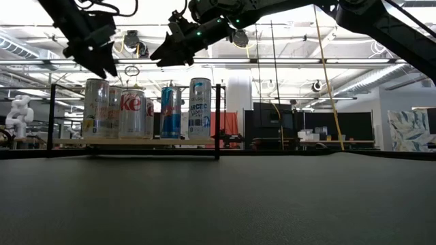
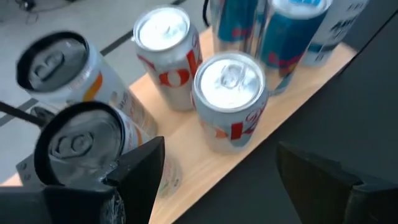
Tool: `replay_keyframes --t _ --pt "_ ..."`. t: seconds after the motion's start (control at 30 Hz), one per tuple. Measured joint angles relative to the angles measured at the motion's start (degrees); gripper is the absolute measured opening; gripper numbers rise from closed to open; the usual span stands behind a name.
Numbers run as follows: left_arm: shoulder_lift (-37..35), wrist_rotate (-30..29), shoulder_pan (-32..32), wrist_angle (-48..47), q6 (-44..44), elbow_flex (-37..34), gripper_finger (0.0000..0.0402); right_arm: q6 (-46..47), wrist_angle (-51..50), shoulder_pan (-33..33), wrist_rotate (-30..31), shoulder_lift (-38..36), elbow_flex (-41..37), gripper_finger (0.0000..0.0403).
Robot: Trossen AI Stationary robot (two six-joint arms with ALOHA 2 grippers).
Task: Place canned beverage on shelf
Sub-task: Align the white and yellow soda can with the other white and yellow soda can on the shelf
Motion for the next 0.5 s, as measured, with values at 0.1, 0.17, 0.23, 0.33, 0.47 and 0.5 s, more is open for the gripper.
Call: replay_keyframes --t 0.1,0.17,0.23,0.33,0.47,0.5 --pt "-1.8 -0.3 0.0 1.2 0.0 0.0 0.0308 -0.1 0.0 0.0 0.0 0.0 0.0 0.0258" --pt "-2.8 -2.1 0.0 1.9 0.0 0.0 0.0308 -0.1 0.0 0.0 0.0 0.0 0.0 0.0258" --pt "-3.5 -5.0 0.0 2.7 0.0 0.0 0.0308 -0.1 0.0 0.0 0.0 0.0 0.0 0.0258" --pt "-3.3 -9.8 0.0 3.1 0.0 0.0 0.0308 -0.1 0.0 0.0 0.0 0.0 0.0 0.0258" --pt "-1.7 -11.3 0.1 3.1 0.0 0.0 0.0308 -0.1 0.1 0.0 0.0 0.0 0.0 0.0258" --pt "-1.2 -11.3 0.1 3.1 0.0 0.0 0.0308 -0.1 0.1 0.0 0.0 0.0 0.0 0.0258"
